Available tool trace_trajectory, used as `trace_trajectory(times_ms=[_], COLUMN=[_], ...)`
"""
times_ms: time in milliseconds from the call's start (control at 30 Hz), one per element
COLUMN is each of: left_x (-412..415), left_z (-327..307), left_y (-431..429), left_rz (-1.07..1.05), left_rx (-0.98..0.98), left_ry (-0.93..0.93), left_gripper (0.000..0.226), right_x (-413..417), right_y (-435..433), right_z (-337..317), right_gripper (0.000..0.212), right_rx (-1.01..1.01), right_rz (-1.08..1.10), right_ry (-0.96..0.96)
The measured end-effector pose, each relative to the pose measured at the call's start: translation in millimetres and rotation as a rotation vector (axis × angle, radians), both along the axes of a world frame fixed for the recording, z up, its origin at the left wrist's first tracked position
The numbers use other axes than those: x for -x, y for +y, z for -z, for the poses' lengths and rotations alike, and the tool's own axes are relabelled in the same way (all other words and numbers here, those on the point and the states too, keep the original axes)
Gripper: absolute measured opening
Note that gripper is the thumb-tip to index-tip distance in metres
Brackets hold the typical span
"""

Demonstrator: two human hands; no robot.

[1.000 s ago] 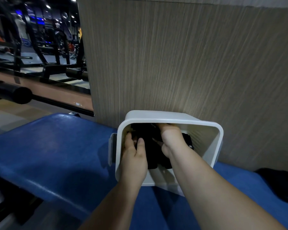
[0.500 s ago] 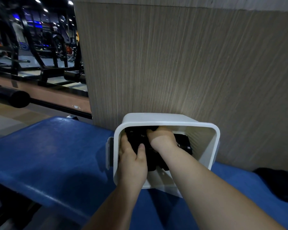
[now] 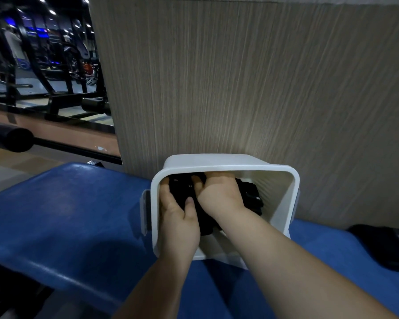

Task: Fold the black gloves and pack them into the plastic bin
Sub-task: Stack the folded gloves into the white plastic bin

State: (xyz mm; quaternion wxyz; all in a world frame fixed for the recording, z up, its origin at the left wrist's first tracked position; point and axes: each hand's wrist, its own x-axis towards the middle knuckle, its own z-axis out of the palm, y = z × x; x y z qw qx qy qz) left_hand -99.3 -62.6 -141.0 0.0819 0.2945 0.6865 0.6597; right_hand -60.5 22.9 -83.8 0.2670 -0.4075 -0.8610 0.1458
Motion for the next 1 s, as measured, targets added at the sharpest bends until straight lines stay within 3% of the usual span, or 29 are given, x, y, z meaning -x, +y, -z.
trace_trajectory(times_ms=[133,300,467,733,1000], left_x=[-1,1,4,6,5], left_z=[1,2,1,2,5], left_y=[3,7,4,5,5], left_rz=[-0.024,-0.021,-0.006,0.029,0.019], left_rx=[-0.012,0.004,0.050,0.034,0.021], left_ry=[-0.022,-0.055,-0.079,-0.172,-0.143], left_gripper=[0.055,0.041,0.041,0.046,0.049], right_x=[-7,-10,-7,-1,-7], right_y=[2,4,6,10,5], right_z=[5,9,17,21,18], right_gripper=[0.035,0.038,0.041,0.041,0.034], right_rx=[-0.202,-0.187,-0.073,-0.058,-0.223], right_rz=[-0.161,-0.289,-0.297,-0.284,-0.264], right_ry=[-0.153,-0.169,-0.261,-0.278,-0.128])
